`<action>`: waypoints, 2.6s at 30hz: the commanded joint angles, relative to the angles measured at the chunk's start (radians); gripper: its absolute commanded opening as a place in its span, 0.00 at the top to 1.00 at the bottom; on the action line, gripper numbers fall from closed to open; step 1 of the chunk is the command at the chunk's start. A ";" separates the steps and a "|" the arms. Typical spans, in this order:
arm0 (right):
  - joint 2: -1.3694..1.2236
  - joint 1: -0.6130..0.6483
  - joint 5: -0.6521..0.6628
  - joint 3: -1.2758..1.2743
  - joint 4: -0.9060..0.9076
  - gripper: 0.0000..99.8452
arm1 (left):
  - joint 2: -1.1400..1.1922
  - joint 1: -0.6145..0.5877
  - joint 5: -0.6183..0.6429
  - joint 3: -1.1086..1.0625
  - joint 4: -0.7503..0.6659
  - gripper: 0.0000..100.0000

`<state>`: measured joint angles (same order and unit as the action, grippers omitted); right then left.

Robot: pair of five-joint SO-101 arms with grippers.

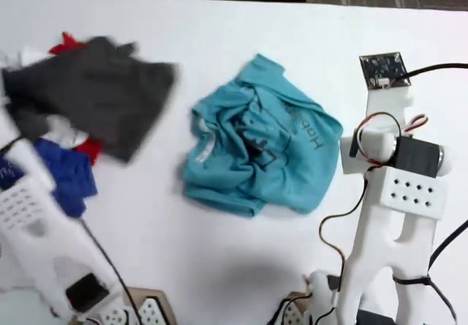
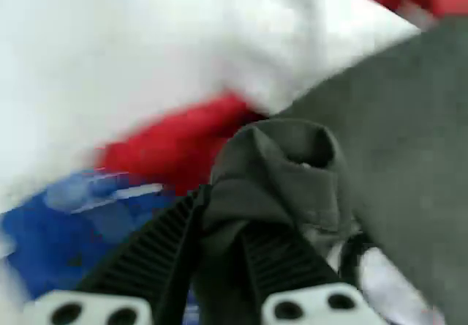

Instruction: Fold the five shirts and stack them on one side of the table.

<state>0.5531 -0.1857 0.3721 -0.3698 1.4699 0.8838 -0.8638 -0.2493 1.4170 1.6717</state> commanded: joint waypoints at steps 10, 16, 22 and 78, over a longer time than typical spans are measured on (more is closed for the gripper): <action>-0.001 0.077 -0.005 0.003 -0.015 0.79 | -0.012 -0.471 -0.035 0.254 -0.057 0.97; -0.001 0.249 -0.005 -0.009 -0.019 0.78 | -0.011 -0.430 -0.155 0.251 0.018 0.89; -0.002 0.409 -0.006 -0.009 -0.025 0.76 | -0.017 -0.316 -0.262 0.254 0.106 0.73; -0.986 0.848 0.094 0.649 -0.050 0.98 | -1.912 0.500 0.044 -2.568 -0.950 0.67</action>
<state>-0.5301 0.6889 0.4749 0.2240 1.3779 -0.9114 -0.4005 -0.1788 -1.0994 0.7480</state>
